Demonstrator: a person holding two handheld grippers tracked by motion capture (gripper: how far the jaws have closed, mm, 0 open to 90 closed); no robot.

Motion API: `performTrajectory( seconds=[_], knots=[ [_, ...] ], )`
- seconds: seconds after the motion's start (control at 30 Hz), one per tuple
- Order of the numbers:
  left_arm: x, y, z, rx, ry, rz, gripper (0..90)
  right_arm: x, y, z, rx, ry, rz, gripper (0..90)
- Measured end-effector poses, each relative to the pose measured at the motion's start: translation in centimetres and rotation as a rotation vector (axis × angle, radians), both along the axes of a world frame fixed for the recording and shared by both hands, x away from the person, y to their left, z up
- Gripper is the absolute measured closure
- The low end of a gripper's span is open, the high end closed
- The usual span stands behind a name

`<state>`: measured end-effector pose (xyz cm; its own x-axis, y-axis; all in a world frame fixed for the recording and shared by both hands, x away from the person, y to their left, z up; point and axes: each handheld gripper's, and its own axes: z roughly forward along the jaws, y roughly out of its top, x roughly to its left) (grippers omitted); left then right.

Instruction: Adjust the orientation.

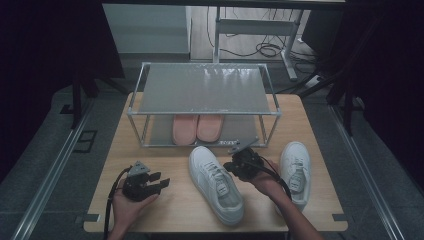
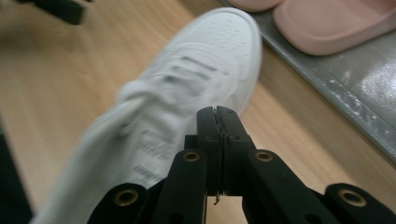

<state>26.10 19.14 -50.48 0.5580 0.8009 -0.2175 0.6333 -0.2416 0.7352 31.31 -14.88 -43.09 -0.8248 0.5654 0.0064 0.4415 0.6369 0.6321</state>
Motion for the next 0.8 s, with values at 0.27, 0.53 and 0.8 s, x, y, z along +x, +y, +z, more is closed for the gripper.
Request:
performTrajectory(
  seconds=[0.27, 0.53, 0.8],
  knots=[
    [-0.1, 0.1, 0.1, -0.003, 0.003, 0.005, 53.2, -4.3, -0.6, 1.7, 0.072, -0.041, 0.051, 89.9],
    [0.0, 0.0, -0.1, 0.004, 0.006, 0.003, 53.1, -8.3, 0.7, 1.0, 0.065, -0.011, 0.168, 89.3],
    [0.0, 0.1, -0.2, 0.004, 0.01, 0.007, 53.1, -10.2, 1.2, -1.0, 0.026, 0.028, 0.211, 89.4]
  ],
)
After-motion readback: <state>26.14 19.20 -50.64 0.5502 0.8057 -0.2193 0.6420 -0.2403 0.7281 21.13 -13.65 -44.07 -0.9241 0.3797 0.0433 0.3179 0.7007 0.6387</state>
